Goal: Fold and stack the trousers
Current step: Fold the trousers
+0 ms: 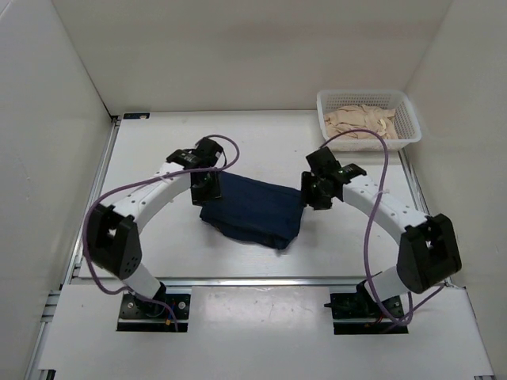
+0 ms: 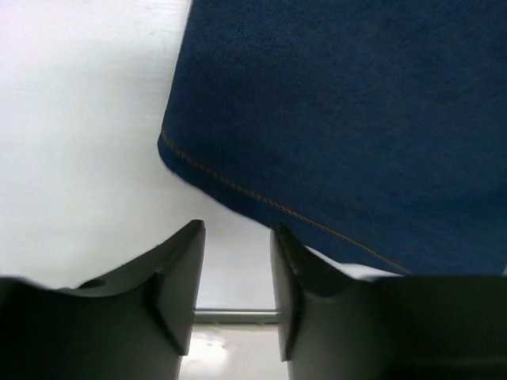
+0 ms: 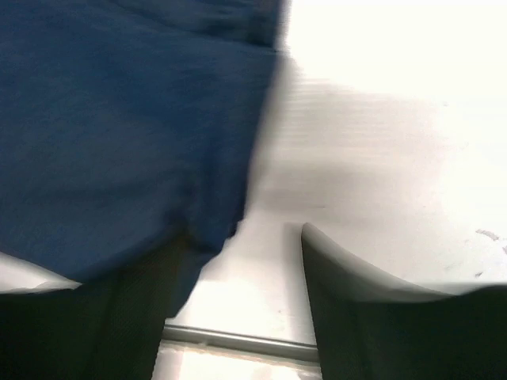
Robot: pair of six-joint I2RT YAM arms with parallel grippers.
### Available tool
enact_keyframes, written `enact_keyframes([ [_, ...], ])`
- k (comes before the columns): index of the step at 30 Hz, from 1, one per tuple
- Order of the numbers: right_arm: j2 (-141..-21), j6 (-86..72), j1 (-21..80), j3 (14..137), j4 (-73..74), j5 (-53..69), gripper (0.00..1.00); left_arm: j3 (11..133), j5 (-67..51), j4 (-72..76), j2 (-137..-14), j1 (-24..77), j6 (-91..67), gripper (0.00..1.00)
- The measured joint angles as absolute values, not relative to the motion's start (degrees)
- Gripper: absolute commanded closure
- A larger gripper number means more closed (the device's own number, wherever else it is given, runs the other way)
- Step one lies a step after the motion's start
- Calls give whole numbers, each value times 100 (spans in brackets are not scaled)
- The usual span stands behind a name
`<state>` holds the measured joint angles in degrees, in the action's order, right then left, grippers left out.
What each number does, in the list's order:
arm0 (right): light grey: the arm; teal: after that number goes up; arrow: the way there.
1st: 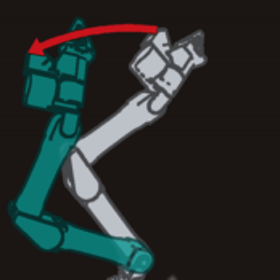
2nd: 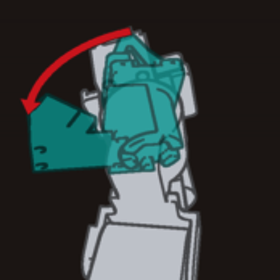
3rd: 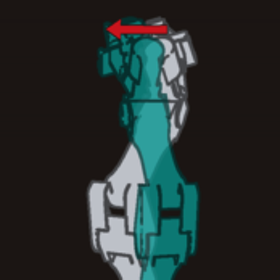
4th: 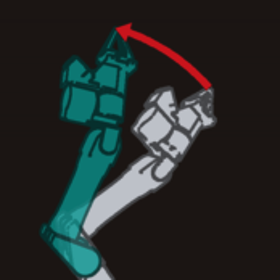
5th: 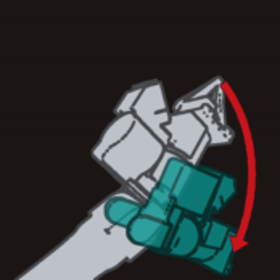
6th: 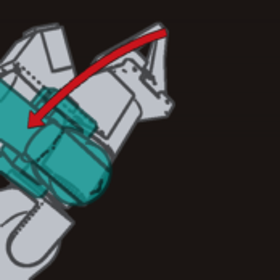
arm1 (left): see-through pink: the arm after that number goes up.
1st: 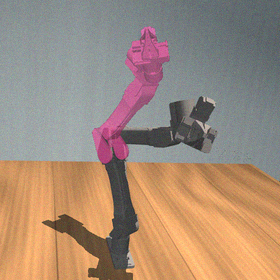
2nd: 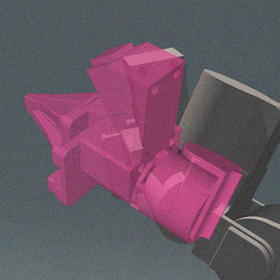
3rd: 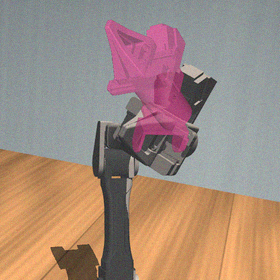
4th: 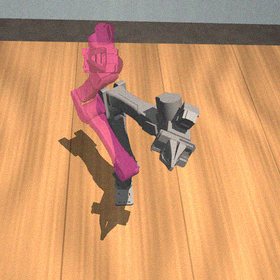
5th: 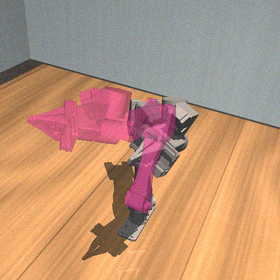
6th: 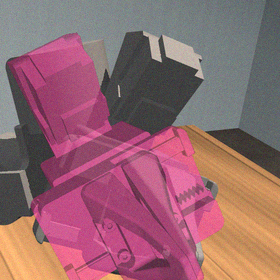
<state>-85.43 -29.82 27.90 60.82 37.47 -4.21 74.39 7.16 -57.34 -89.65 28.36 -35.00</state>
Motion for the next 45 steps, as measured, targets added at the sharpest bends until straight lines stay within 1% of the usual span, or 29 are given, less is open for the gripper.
enact_keyframes([
  [2,-8326,-3033,3116,6265,3876,-578,76,7360,670,-5566,-9268,2834,-3474,71],
  [3,-8254,-3083,3328,6337,3887,-591,91,7317,652,-5470,-9465,2825,-3457,85],
  [4,-8217,-3096,3535,6388,3870,-554,95,7258,635,-5367,-9662,2816,-3461,90],
  [5,-8213,-3107,3717,6410,3830,-478,98,7196,613,-5297,-9852,2805,-3452,90],
  [6,-8265,-3131,3905,6410,3750,-373,100,7150,591,-5247,-10005,2797,-3452,90],
  [9,-8639,-3138,4180,6281,3404,-91,100,6908,523,-5009,-10326,2775,-3459,90],
  [15,-9618,-3173,4265,5465,2543,506,100,6567,480,-4709,-10200,2770,-3533,90],
  [20,-9609,-3153,4307,5548,2646,395,100,6451,440,-4633,-10049,2746,-3538,90],
  [21,-9570,-3151,4327,5583,2718,292,98,6449,427,-4659,-10014,2733,-3535,90],
  [23,-9360,-3155,4368,5651,2967,1,89,6466,425,-4768,-9911,2698,-3509,90],
  [25,-8978,-3186,4344,5747,3269,-233,85,6556,445,-4991,-9762,2672,-3470,90],
  [28,-8361,-3258,4075,5946,3468,-510,67,6910,532,-5297,-9478,2635,-3409,90],
  [29,-8246,-3273,3918,6007,3479,-567,51,7065,554,-5341,-9369,2630,-3385,90],
  [30,-8195,-3280,3726,6058,3479,-602,48,7192,567,-5382,-9284,2617,-3365,90],
  [32,-8270,-3251,3371,6101,3463,-617,48,7422,604,-5419,-9131,2591,-3334,90],
  [35,-8722,-3162,2912,6114,3433,-523,49,7585,650,-5465,-9045,2569,-3288,90],
  [39,-9472,-3017,2646,6208,3404,-226,49,7592,666,-5592,-9056,2561,-3253,90],
  [41,-9706,-2954,2598,6285,3387,-86,55,7592,668,-5627,-9056,2561,-3253,90],
  [42,-9782,-2934,2591,6320,3352,-16,70,7588,668,-5640,-9056,2561,-3253,90],
  [43,-9837,-2921,2585,6344,3286,60,82,7581,666,-5658,-9056,2561,-3253,90],
  [45,-9850,-2862,2585,6370,3212,176,100,7579,666,-5680,-9056,2561,-3253,90],
])
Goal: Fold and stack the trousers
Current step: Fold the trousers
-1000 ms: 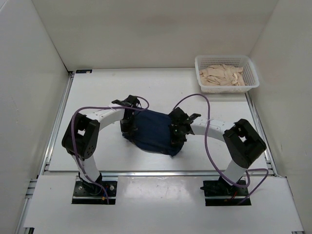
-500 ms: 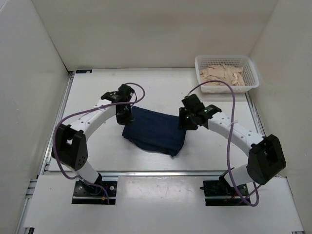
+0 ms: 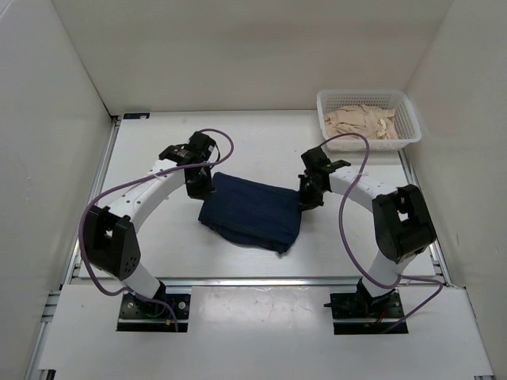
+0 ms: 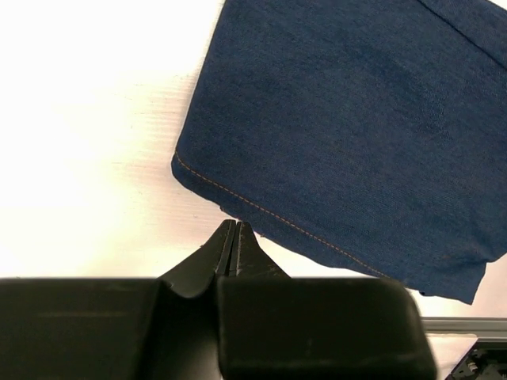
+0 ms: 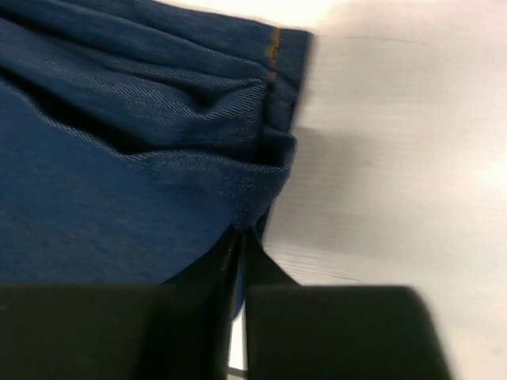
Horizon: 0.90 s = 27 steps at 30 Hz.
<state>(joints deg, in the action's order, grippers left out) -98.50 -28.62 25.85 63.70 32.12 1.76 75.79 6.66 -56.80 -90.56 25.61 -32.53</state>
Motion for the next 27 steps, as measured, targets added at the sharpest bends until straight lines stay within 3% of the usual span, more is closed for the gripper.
enact_keyframes([
  [7,-9485,-2783,2585,6477,3264,318,100,7579,668,-5741,-9052,2561,-3253,90],
  [12,-9041,-2663,2558,7356,3629,270,100,7605,663,-5850,-9043,2561,-3179,90],
  [17,-9343,-2526,2436,8125,3636,189,100,7784,589,-5830,-9126,2567,-3048,90],
  [18,-9539,-2495,2399,8274,3660,117,96,7832,548,-5793,-9194,2574,-3022,90],
  [19,-9784,-2477,2353,8414,3649,25,87,7861,510,-5754,-9299,2596,-3000,90],
  [20,-10057,-2460,2309,8530,3610,-78,69,7883,493,-5710,-9415,2615,-2989,90],
  [24,-10975,-2397,2110,8733,3483,-556,38,7911,370,-5505,-10101,2724,-2980,90],
  [27,-11026,-2388,2049,8724,3618,-790,35,7905,292,-5483,-10416,2781,-2989,90],
])
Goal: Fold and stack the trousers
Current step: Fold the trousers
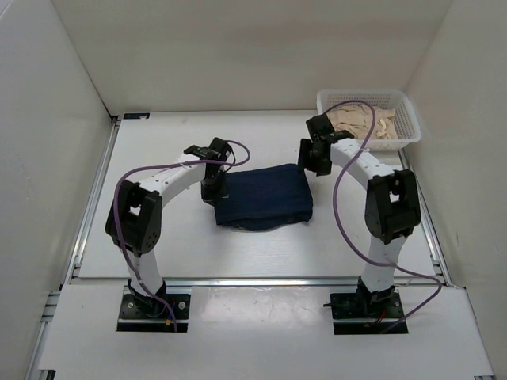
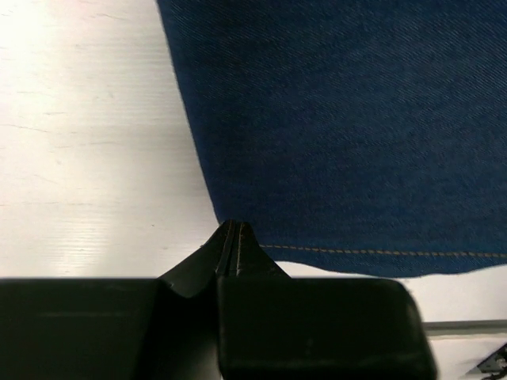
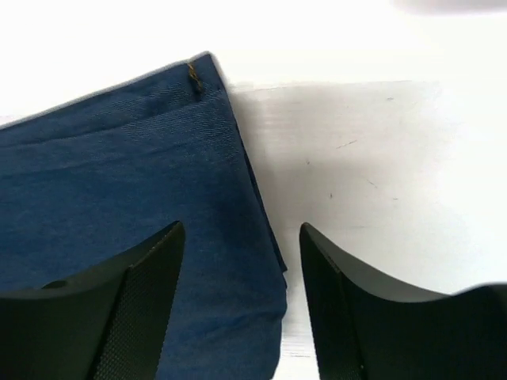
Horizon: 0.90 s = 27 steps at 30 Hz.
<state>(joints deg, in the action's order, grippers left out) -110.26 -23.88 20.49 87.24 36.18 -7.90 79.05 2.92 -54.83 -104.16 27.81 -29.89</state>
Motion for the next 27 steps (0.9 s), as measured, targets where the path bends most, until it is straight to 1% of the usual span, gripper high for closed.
enact_keyframes([
  [1,-10903,-2381,2056,8676,3588,-856,36,7887,252,-5476,-10422,2799,-2995,90],
  [5,-9824,-2416,2209,8053,3546,-947,69,7826,143,-5422,-10311,2867,-3006,90],
  [6,-9535,-2449,2272,7896,3559,-910,78,7797,121,-5391,-10276,2884,-3015,90],
  [7,-9301,-2499,2335,7741,3531,-854,84,7762,108,-5347,-10259,2904,-3024,90],
  [8,-9109,-2554,2410,7548,3446,-768,87,7712,102,-5299,-10250,2919,-3030,90],
  [11,-8962,-2757,2635,6888,3179,-449,89,7389,82,-5039,-10283,2952,-3074,90],
  [14,-9279,-2930,2792,6082,2775,-187,89,7067,56,-4836,-10462,2965,-3116,90],
  [15,-9461,-2974,2805,5859,2679,-134,91,7006,47,-4768,-10549,2965,-3131,90],
  [16,-9653,-3041,2805,5728,2615,-93,94,6989,10,-4729,-10637,2965,-3140,90],
  [19,-9745,-3111,2773,5784,2394,-51,95,7002,-25,-4718,-10632,2956,-3146,90],
  [21,-9686,-3109,2773,5787,2416,-117,91,7002,5,-4737,-10582,2961,-3133,90],
  [22,-9612,-3105,2781,5789,2477,-169,80,7002,47,-4766,-10523,2961,-3127,90],
  [23,-9476,-3105,2790,5798,2604,-233,74,7008,99,-4821,-10429,2963,-3109,90],
  [24,-9268,-3089,2790,5837,2786,-327,63,7032,154,-4906,-10311,2965,-3087,85],
  [25,-9078,-3072,2788,5909,2969,-438,38,7120,252,-5105,-10158,2965,-3061,82],
  [26,-8816,-3070,2788,6040,3173,-585,27,7253,336,-5280,-9972,2965,-3024,80],
  [27,-8541,-3039,2788,6219,3378,-742,17,7422,425,-5426,-9776,2965,-2993,72],
])
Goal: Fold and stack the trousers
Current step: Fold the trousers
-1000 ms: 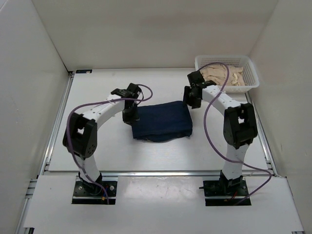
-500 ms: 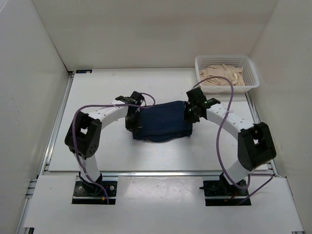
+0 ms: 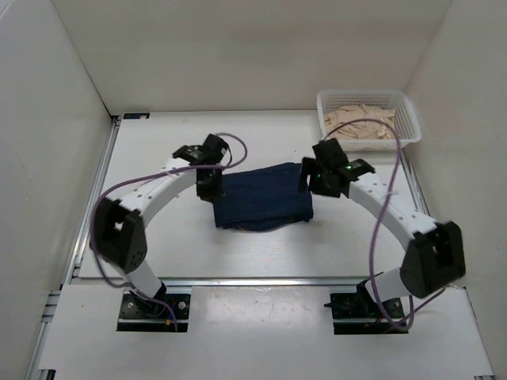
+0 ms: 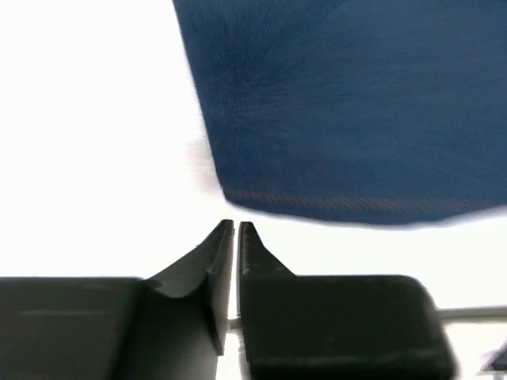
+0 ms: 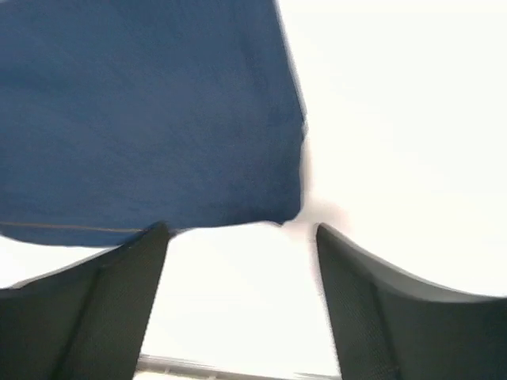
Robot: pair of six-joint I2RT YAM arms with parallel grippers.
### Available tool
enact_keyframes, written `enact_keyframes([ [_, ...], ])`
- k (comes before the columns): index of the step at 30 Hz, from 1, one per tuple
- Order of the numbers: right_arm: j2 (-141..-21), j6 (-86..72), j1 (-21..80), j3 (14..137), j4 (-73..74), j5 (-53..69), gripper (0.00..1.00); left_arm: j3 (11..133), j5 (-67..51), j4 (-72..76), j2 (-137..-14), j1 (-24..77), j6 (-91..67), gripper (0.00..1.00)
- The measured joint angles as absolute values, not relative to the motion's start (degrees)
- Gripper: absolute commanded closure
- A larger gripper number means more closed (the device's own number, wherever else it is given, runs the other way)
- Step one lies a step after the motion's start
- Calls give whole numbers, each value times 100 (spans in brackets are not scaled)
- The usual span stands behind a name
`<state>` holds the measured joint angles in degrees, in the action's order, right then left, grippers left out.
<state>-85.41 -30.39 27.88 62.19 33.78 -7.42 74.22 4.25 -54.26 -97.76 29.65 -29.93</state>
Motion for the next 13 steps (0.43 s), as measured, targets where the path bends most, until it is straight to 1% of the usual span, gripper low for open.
enact_keyframes([
  [1,-8270,-3009,2786,6451,3568,-939,12,7664,537,-5605,-9550,2965,-2954,64],
  [2,-8018,-2976,2775,6702,3688,-1168,6,7937,648,-5743,-9301,2965,-2912,50],
  [4,-7609,-2963,2751,7185,3935,-1610,0,8527,847,-5957,-8764,2926,-2851,29],
  [5,-7435,-2969,2731,7419,4060,-1859,0,8801,919,-6029,-8477,2891,-2838,13],
  [6,-7269,-2989,2689,7640,4209,-2198,0,9035,1007,-6095,-8189,2836,-2799,9],
  [8,-7059,-3028,2626,7902,4497,-2775,0,9317,1223,-6180,-7614,2700,-2799,7],
  [9,-6965,-3059,2591,7950,4641,-3052,0,9386,1365,-6237,-7314,2626,-2805,2],
  [13,-6681,-3201,2526,7907,5304,-3927,0,9382,1953,-6490,-6233,2276,-2926,1],
])
